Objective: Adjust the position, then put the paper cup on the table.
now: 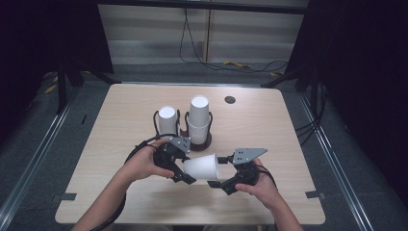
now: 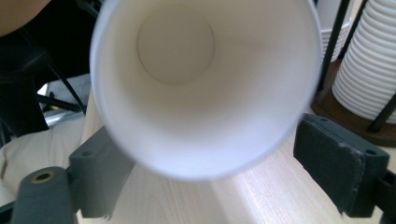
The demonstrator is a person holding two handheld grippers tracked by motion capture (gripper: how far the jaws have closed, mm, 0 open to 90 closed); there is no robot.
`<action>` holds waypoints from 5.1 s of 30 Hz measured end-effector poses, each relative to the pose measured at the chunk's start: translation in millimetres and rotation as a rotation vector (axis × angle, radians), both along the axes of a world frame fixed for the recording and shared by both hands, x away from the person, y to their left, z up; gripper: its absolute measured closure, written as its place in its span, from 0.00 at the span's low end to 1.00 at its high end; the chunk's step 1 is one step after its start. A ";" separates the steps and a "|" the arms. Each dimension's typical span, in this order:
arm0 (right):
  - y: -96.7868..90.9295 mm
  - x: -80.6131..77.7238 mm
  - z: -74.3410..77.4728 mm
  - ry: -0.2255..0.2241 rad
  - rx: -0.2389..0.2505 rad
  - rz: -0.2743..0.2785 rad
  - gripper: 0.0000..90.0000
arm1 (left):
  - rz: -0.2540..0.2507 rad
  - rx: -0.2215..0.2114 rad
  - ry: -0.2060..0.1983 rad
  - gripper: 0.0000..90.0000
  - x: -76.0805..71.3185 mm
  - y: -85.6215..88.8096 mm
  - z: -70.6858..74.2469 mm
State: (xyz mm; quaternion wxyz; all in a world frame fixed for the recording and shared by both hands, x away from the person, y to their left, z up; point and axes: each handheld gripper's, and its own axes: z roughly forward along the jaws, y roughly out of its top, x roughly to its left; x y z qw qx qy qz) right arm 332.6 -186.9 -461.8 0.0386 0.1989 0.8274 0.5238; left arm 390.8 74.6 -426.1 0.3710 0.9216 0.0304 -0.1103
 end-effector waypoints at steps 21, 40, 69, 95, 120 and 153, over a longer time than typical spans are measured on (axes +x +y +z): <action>-2.7 -1.0 -2.2 0.018 0.123 -0.018 0.30 | 0.026 -0.069 0.025 0.38 1.2 1.6 -7.5; -0.2 1.0 3.2 0.018 0.148 -0.049 0.16 | 0.034 -0.061 0.064 0.38 0.3 -7.5 -10.8; -0.9 1.9 6.4 0.017 0.150 -0.038 0.23 | 0.039 0.009 0.049 0.36 -1.4 -15.2 -23.9; 4.8 2.4 8.3 0.019 0.169 -0.016 0.23 | 0.005 0.044 0.013 0.38 -4.9 -18.8 -19.5; -1.4 3.7 8.5 0.011 0.159 -0.016 0.26 | 0.049 0.051 0.031 0.24 -1.7 -11.4 -20.1; -28.0 8.0 12.8 -0.002 -0.003 -0.177 0.26 | 0.167 0.063 -0.001 0.19 -1.2 29.2 -17.9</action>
